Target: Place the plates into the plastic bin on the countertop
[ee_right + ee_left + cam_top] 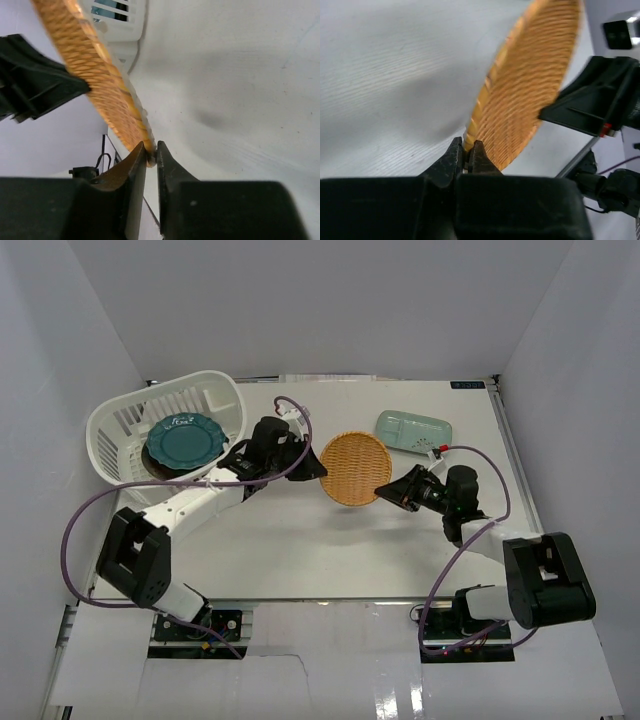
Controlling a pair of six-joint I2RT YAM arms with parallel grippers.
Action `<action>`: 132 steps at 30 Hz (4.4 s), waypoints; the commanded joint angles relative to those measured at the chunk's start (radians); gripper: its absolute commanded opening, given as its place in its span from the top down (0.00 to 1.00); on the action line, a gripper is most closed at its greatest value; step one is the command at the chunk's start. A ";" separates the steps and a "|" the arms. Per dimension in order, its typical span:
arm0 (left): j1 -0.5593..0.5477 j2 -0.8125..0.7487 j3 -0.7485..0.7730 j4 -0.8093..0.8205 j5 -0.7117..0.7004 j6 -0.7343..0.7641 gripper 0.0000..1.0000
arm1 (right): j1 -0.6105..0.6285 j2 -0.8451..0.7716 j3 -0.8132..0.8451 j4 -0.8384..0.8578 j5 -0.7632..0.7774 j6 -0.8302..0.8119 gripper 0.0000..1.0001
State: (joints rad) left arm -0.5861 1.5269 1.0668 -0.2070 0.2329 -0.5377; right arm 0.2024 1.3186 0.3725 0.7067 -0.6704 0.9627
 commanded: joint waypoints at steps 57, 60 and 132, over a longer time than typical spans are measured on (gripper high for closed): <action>0.833 -0.425 -0.088 -0.017 -0.389 -0.134 0.02 | -0.268 0.290 0.325 -0.308 0.741 -0.093 0.22; 0.797 -0.456 -0.065 -0.020 -0.333 -0.114 0.02 | -0.268 0.373 0.373 -0.294 0.743 -0.055 0.23; 0.372 -0.238 0.190 -0.071 0.206 -0.090 1.00 | -0.143 0.067 0.241 0.030 -0.124 0.010 0.09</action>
State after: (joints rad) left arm -0.3504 1.4483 1.1740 -0.3897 0.4019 -0.5766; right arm 0.0601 1.4532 0.5827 0.8803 -0.8440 1.0687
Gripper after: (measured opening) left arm 0.173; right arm 0.917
